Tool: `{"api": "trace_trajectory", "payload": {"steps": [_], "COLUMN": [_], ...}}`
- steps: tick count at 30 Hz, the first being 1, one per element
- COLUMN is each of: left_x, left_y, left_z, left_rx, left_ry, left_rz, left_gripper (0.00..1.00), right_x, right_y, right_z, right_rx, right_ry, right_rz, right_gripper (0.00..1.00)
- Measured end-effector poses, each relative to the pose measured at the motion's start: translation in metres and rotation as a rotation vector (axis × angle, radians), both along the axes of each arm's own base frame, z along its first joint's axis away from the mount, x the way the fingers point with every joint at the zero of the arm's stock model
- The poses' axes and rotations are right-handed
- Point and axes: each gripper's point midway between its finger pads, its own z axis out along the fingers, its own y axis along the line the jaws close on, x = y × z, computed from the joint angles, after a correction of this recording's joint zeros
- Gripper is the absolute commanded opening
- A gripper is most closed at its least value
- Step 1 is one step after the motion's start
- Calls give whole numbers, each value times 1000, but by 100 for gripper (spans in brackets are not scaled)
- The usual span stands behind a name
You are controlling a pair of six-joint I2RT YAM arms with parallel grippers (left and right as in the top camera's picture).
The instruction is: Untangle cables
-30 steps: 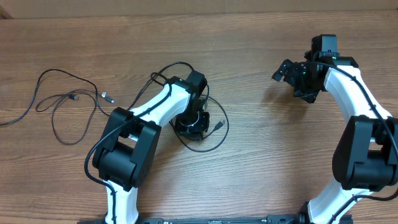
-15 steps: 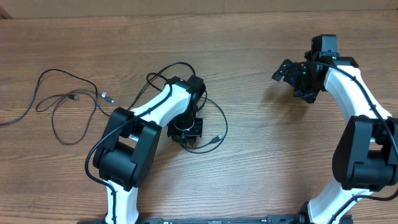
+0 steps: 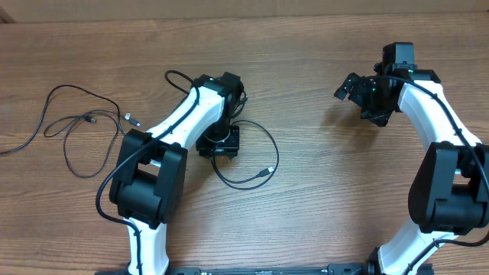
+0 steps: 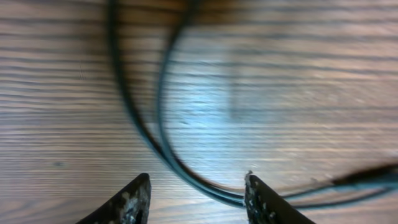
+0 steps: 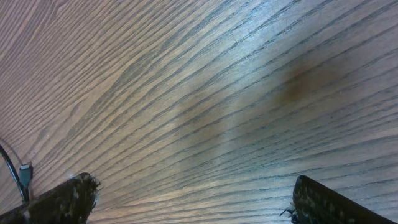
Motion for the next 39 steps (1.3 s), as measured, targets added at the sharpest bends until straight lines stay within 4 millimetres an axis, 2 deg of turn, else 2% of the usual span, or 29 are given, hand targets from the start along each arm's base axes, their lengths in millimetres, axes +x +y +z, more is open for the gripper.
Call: {"api": "trace_trajectory", "payload": {"steps": [3, 6, 9, 11, 12, 21, 23, 25, 28, 31, 32, 39], "left_x": [6, 12, 12, 8, 6, -13, -18, -24, -33, -41, -42, -39], "left_y": [10, 11, 13, 15, 16, 18, 16, 13, 6, 2, -2, -25], "left_z": [-1, -2, -5, -8, -9, -25, -26, -27, -29, -30, -30, -29], "left_rx": [42, 54, 64, 70, 73, 71, 56, 34, -10, -37, -55, -155], "left_ry": [-24, -55, -57, -48, -42, 3, 14, 37, 75, 107, 108, 92], "left_rz": [3, 2, 0, -1, 2, 55, 66, 83, 102, 126, 137, 135], "left_gripper": [68, 72, 79, 90, 99, 98, 80, 68, 30, 8, 4, 4], "right_x": [0, 0, 0, 0, 0, 0, 0, 0, 0, 0, 0, 0], "right_y": [0, 0, 0, 0, 0, 0, 0, 0, 0, 0, 0, 0], "right_z": [0, 0, 0, 0, 0, 0, 0, 0, 0, 0, 0, 0], "right_rx": [0, 0, 0, 0, 0, 0, 0, 0, 0, 0, 0, 0], "right_ry": [0, 0, 0, 0, 0, 0, 0, 0, 0, 0, 0, 0], "right_rz": [0, 0, 0, 0, 0, 0, 0, 0, 0, 0, 0, 0], "right_gripper": [100, 100, 100, 100, 100, 100, 100, 100, 100, 100, 100, 100]}}
